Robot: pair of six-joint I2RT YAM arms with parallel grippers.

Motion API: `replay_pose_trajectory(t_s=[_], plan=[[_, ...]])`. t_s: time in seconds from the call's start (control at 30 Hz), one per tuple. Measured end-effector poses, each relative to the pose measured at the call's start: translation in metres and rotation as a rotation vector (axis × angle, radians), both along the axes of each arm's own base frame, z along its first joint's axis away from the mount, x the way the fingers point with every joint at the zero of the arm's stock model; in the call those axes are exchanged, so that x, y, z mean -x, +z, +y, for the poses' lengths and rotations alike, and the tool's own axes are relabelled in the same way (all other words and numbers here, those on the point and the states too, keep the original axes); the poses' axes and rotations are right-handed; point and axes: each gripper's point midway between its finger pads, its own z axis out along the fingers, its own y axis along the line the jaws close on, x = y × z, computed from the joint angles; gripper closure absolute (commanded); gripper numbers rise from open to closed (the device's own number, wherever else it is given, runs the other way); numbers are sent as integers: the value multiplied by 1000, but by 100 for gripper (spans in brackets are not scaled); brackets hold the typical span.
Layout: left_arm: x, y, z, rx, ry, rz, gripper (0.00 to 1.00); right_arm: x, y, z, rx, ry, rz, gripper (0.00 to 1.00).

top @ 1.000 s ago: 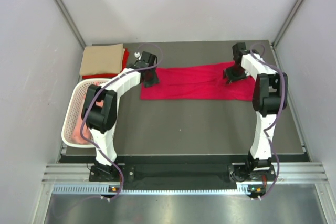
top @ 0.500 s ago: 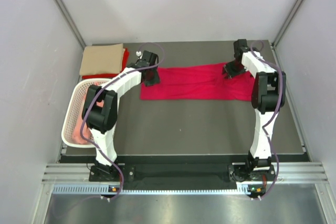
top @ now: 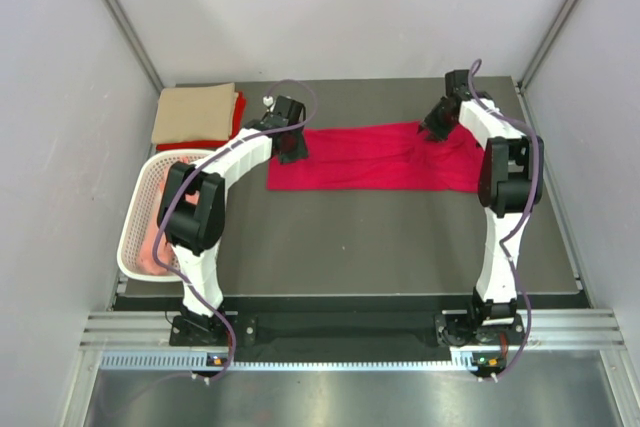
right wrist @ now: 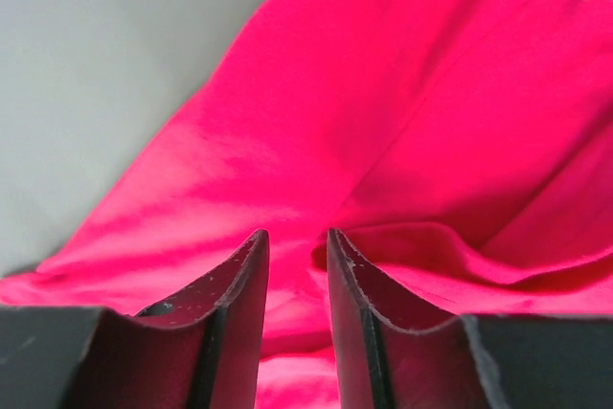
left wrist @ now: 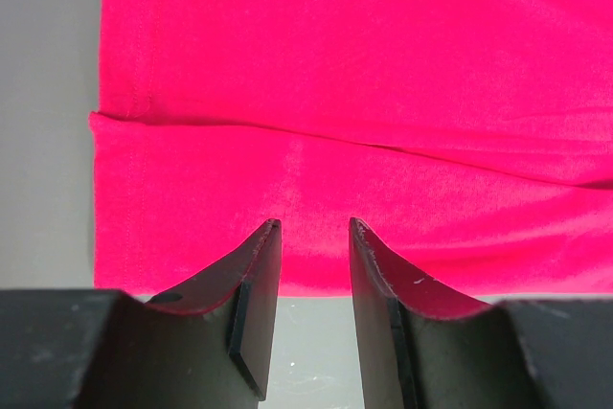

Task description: Fold and stack the t-shirts

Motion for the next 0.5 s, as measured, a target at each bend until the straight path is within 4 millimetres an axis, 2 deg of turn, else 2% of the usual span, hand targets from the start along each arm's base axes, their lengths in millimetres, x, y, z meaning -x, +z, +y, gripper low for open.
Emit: replay_pose_trajectory(t_s=[0.1, 0.27, 0.5], plan=[[1, -1, 0, -3, 0, 0, 60, 3, -3, -4, 28, 2, 11, 71], [2, -3, 1, -12, 3, 4, 60, 13, -8, -15, 55, -97, 72, 70], [2, -4, 2, -20, 7, 3, 60, 23, -7, -15, 28, -183, 129, 70]])
